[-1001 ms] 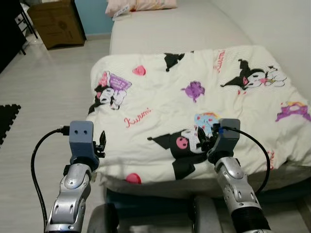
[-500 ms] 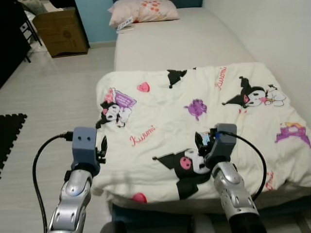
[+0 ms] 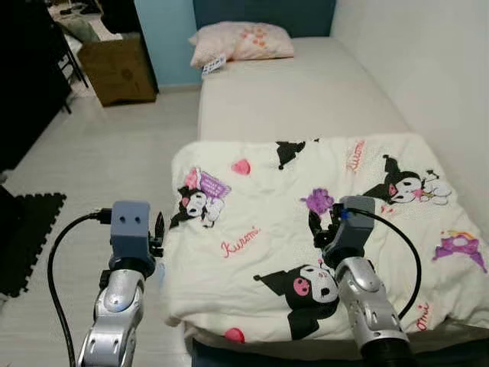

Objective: Clean up the room

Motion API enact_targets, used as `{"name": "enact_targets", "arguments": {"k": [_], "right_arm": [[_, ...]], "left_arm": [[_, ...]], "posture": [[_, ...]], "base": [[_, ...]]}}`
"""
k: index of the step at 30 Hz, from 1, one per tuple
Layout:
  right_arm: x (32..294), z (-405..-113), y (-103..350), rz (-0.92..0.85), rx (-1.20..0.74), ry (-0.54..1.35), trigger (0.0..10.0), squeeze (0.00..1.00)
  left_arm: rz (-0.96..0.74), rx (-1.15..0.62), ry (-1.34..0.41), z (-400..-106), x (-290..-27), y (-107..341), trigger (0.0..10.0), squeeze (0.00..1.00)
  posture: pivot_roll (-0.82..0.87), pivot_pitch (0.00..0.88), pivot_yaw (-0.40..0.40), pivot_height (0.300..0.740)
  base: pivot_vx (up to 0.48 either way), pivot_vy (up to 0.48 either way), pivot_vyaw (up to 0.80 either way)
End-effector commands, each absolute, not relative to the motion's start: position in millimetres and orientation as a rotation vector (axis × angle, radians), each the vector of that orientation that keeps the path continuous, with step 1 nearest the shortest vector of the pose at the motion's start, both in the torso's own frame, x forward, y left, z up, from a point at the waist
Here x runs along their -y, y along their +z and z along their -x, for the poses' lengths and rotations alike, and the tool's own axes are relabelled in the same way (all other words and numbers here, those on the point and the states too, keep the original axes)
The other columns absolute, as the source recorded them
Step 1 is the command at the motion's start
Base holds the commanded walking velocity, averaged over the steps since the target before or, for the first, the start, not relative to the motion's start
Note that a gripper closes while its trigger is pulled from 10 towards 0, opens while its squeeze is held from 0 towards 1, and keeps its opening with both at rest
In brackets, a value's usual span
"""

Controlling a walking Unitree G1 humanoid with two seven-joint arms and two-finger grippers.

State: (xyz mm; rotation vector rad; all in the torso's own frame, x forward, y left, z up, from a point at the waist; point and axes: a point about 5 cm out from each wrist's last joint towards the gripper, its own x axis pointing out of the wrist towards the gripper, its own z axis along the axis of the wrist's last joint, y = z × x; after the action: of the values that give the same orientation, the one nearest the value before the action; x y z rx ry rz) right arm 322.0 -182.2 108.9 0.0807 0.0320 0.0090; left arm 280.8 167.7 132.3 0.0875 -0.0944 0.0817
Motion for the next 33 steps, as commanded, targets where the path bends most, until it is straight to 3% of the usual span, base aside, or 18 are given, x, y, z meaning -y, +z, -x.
{"name": "enact_targets", "arguments": {"k": [1,17,33], "right_arm": [[181.9,-318.6,102.9,-0.089,-0.047,0.01,10.0,0.0],[168.0,-319.8,94.6,-0.128,-0.081,0.067,10.0,0.0],[140.0,-316.6,63.1,-0.056,-0.223,0.141,10.0,0.0]], "left_arm": [[-0.101,0.088,0.092,-277.1,-166.9,129.6,10.0,0.0],[-0.032,-0.022,0.179,-277.1,-183.0,107.5,10.0,0.0],[-0.039,-0.102,0.099,-281.6,-177.2,85.1,10.0,0.0]], "posture": [[0.04,0.066,0.06,0.726],[0.04,0.049,0.038,0.74],[0.04,0.038,0.044,0.74]], "base": [[0.0,0.0,0.0],[0.0,0.0,0.0],[0.0,0.0,0.0]]}}
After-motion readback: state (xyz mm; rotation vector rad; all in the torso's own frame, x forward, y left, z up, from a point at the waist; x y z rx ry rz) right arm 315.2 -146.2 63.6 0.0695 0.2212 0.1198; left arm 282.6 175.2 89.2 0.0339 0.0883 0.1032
